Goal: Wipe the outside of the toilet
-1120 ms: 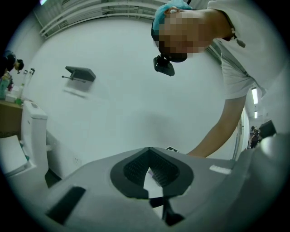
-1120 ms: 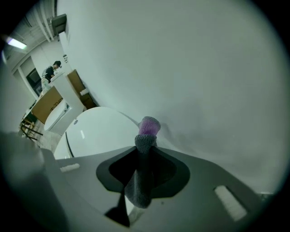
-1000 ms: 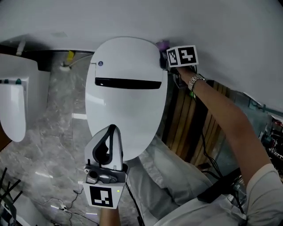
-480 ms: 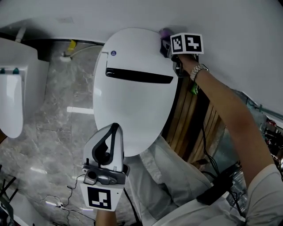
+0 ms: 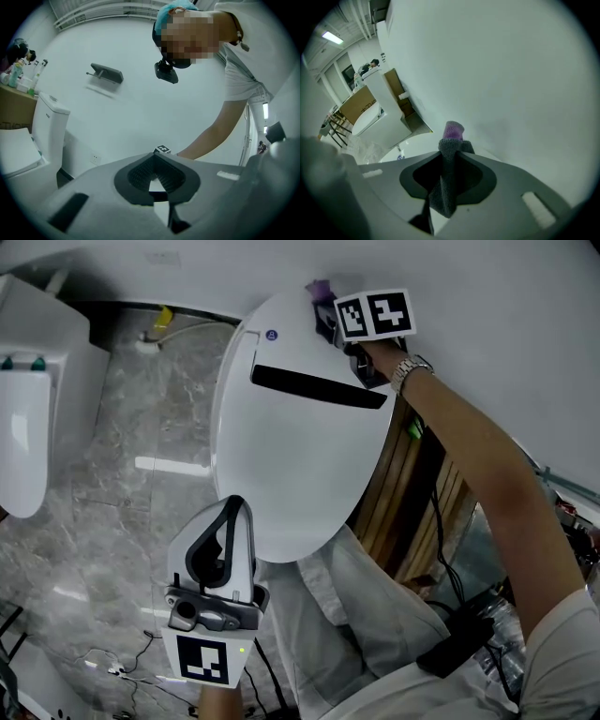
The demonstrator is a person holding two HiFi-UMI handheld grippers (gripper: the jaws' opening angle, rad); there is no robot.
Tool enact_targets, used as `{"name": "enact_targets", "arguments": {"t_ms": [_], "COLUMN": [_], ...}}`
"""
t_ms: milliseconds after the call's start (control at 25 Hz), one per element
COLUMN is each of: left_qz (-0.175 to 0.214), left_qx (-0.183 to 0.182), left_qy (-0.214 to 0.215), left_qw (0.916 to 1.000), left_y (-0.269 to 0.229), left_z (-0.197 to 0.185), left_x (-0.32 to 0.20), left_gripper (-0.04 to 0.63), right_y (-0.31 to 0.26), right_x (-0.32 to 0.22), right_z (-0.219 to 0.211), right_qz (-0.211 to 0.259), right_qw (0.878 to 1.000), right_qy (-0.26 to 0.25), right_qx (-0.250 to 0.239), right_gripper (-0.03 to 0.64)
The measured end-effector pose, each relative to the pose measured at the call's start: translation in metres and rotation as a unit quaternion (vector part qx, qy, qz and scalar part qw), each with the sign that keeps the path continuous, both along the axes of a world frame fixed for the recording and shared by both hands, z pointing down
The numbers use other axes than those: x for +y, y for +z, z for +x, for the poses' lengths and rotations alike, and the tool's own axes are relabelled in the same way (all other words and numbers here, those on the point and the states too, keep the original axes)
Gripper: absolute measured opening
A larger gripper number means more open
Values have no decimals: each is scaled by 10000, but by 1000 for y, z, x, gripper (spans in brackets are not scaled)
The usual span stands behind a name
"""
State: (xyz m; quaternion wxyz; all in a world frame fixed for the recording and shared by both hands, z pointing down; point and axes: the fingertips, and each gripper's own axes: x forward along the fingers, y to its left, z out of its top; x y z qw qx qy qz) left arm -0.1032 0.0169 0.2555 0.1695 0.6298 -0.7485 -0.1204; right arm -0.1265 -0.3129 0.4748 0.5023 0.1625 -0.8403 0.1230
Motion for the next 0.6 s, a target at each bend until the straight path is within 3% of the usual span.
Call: {"name": "enact_targets", "arguments": {"t_ms": [360, 600], "left_qz": [-3, 9], "left_qx": [59, 128], "left_qy": [-290, -493], "left_qw": [9996, 9987], "left_y": [5, 9], "left_z": [-15, -17], "left_x": [47, 72], "left_gripper": [3, 3], "right_y": [2, 8], "right_x": [74, 114], "right_z": [-49, -57], "right_qz": [143, 518], "right_qw": [9924, 9737], "right_qy": [-1221, -2191], "right_qx": [86, 345], "right_gripper": [87, 87]}}
